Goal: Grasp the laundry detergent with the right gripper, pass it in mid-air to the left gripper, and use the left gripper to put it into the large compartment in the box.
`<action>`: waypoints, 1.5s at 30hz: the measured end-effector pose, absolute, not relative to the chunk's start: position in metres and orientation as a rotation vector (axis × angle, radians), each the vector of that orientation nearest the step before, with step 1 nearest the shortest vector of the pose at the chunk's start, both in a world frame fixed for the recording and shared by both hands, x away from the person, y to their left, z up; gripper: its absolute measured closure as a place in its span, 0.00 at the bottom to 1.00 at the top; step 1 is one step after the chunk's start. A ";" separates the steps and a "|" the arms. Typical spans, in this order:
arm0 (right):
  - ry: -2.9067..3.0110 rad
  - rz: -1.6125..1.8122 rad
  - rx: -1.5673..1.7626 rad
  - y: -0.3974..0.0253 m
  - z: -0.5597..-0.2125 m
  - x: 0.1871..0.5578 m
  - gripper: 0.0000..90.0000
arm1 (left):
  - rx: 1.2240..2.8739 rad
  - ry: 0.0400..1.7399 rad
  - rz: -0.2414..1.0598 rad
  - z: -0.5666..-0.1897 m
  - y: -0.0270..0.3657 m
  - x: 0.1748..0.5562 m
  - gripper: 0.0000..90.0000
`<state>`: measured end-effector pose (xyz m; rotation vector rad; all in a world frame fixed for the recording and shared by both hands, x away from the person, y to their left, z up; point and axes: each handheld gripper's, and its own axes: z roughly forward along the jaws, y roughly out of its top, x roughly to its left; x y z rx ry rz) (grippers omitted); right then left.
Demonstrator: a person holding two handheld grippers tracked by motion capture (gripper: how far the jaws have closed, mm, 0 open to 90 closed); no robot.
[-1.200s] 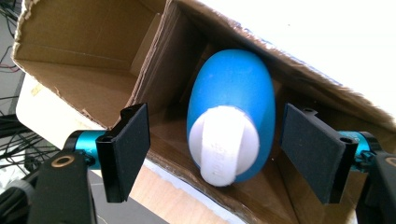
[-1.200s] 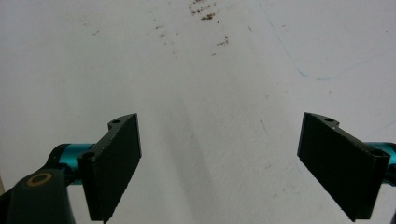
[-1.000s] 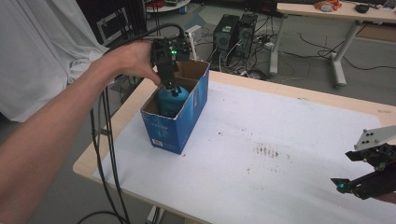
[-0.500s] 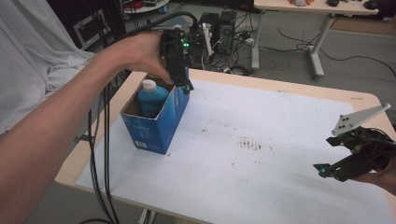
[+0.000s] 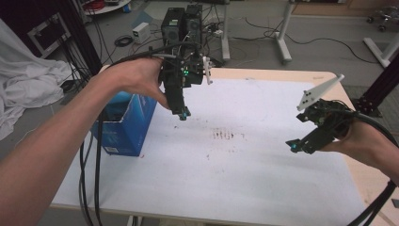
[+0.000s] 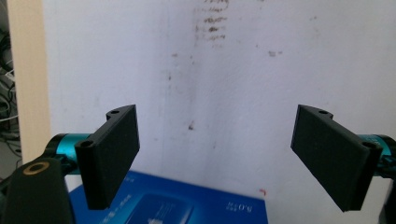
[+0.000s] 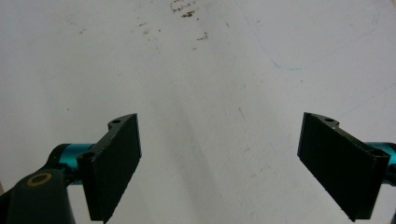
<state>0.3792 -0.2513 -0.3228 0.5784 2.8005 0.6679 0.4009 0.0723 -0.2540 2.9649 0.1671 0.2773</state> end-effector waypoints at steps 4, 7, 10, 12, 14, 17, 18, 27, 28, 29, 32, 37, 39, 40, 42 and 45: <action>2.794 0.650 0.577 -0.252 -0.320 0.380 0.14 | 2.974 0.151 0.265 -0.262 0.064 0.400 0.17; 2.787 0.640 0.569 -0.253 -0.315 0.380 0.14 | 2.974 0.140 0.270 -0.268 0.057 0.400 0.17; 2.784 0.638 0.573 -0.252 -0.313 0.381 0.14 | 2.980 0.126 0.265 -0.273 0.051 0.399 0.17; 2.786 0.635 0.572 -0.251 -0.313 0.381 0.14 | 2.984 0.122 0.258 -0.276 0.048 0.398 0.17; 2.794 0.623 0.561 -0.250 -0.313 0.381 0.14 | 2.986 0.116 0.258 -0.280 0.046 0.397 0.17; 2.797 0.606 0.549 -0.246 -0.315 0.381 0.14 | 2.990 0.120 0.252 -0.287 0.042 0.396 0.17; 2.797 0.603 0.546 -0.245 -0.315 0.380 0.14 | 2.993 0.121 0.248 -0.290 0.041 0.395 0.17; 2.803 0.578 0.491 -0.237 -0.313 0.382 0.14 | 3.007 0.163 0.200 -0.315 0.037 0.392 0.17; 2.803 0.577 0.489 -0.237 -0.313 0.381 0.14 | 3.005 0.168 0.201 -0.316 0.038 0.391 0.17; 2.803 0.573 0.487 -0.237 -0.313 0.381 0.14 | 3.007 0.170 0.202 -0.317 0.038 0.391 0.17; 2.800 0.574 0.485 -0.239 -0.312 0.380 0.14 | 3.003 0.171 0.202 -0.317 0.039 0.391 0.17; 2.788 0.583 0.501 -0.242 -0.310 0.378 0.14 | 3.000 0.170 0.202 -0.316 0.039 0.392 0.17; 2.788 0.580 0.500 -0.242 -0.310 0.378 0.14 | 2.999 0.170 0.202 -0.316 0.039 0.392 0.17; 2.789 0.579 0.500 -0.242 -0.310 0.378 0.14 | 3.002 0.170 0.203 -0.316 0.039 0.392 0.17; 2.789 0.578 0.499 -0.241 -0.311 0.379 0.14 | 3.002 0.171 0.198 -0.316 0.040 0.392 0.17; 2.791 0.575 0.493 -0.241 -0.311 0.379 0.14 | 2.994 0.184 0.200 -0.315 0.041 0.391 0.17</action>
